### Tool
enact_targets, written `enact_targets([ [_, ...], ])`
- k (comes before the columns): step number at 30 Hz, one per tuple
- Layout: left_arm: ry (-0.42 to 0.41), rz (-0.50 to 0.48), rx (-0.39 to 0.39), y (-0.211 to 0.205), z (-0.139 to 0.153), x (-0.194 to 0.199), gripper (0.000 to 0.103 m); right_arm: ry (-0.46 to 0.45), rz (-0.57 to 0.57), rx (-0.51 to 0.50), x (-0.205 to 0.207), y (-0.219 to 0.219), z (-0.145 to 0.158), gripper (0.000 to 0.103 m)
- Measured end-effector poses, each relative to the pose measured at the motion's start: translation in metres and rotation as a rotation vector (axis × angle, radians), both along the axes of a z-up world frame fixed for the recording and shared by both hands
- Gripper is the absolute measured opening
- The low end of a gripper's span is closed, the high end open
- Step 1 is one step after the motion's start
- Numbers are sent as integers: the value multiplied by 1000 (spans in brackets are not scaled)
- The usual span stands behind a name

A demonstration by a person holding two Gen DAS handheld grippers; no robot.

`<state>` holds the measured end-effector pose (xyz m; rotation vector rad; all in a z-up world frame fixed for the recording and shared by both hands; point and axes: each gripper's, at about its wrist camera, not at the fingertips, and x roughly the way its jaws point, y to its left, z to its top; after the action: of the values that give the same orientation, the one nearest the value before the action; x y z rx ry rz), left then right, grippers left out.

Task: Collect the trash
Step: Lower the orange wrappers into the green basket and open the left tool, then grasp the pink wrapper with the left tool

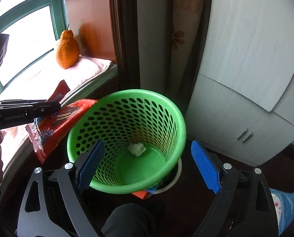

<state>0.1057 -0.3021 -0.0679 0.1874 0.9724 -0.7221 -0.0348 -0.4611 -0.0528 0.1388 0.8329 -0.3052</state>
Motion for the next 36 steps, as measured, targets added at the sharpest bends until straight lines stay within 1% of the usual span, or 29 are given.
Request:
enact_targets([
  [3,-2,6,-2,-1,0,-1,38,-1,-3,0,-2,0,0,89],
  [5,-5,5,-7,-1,0,-3,39,-3,-3,3,-2,1,0,89],
  [7,-8,11,-8,0,1,-3,47,-5,-4,5,-2,1,0,89],
  [9,-11,15,-14,2,2,-4,48,-7,-4,6,-2,2,0,89],
  [11,-13,21,-17,4,3,-4,51,-8,-4,6,-2,3,0,89],
  [15,-12,30,-28,10,5,-4,53,-13,-7,9,-3,3,2,89],
  [25,-19,55,-44,27,14,-2,53,-21,4,11,-3,8,6,89],
  [27,-22,66,-46,34,16,-3,53,-25,10,19,-2,10,6,89],
  [28,-23,74,-48,38,17,-3,57,-26,14,20,-1,12,6,89],
  [29,-29,84,-49,42,19,-3,57,-26,19,20,0,14,6,89],
  [36,-58,147,-32,79,27,-5,59,-17,65,34,12,32,6,89],
])
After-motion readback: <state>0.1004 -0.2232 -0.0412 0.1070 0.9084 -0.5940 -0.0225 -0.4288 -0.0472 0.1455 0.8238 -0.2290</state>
